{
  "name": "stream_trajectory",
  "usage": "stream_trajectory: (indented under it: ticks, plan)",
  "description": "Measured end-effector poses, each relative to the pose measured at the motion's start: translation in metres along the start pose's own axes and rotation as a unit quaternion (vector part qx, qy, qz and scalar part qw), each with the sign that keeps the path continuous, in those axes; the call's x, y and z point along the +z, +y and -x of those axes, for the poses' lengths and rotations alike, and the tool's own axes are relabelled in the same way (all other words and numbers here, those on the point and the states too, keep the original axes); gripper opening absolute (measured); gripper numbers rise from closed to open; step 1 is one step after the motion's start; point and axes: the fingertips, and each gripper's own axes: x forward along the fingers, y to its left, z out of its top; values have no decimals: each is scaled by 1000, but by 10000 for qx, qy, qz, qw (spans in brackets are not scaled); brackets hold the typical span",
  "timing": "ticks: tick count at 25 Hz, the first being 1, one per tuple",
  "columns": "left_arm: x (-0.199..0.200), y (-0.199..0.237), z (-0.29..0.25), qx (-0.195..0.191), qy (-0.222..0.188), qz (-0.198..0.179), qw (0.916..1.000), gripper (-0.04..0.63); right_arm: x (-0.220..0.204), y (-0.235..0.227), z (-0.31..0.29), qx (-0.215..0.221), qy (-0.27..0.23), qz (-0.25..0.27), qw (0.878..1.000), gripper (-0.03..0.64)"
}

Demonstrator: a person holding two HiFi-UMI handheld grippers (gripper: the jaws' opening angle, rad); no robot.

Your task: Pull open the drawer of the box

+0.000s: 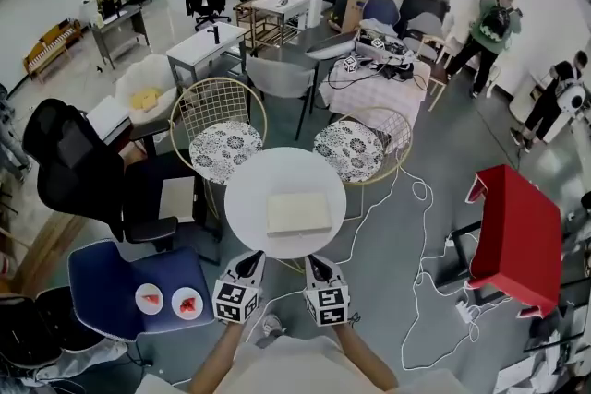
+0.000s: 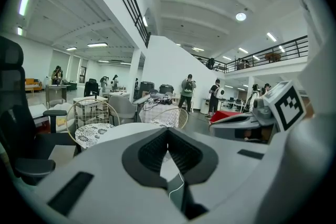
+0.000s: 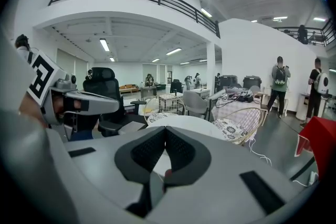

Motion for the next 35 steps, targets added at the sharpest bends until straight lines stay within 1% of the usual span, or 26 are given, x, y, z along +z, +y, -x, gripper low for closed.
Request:
stream_trajectory:
  ticks: [4,11,17,24,31,35]
  plan:
    - [5,19,-10,-84,22,70,9999,11,15,9,-24,-53,3,-23,10000,15]
    - [-17,17,-27,-222,224,232,9992,11,-2,4,-34,-6,193,-133,9997,15]
    - [-24,18,-42,15,313,362,9989,11,3,-9,-47,213,198,-97,9995,15]
    - [-27,16,-58,284,409,371,9981,11,0,-28,-56,362,239,-85,9990,15]
    - [-42,21,-67,385,579,398,9968,11,-27,-36,-55,392,515,-196,9977,15]
    - [-62,23,-72,408,706,503,9954,11,-51,-37,-54,403,733,-256,9962,15]
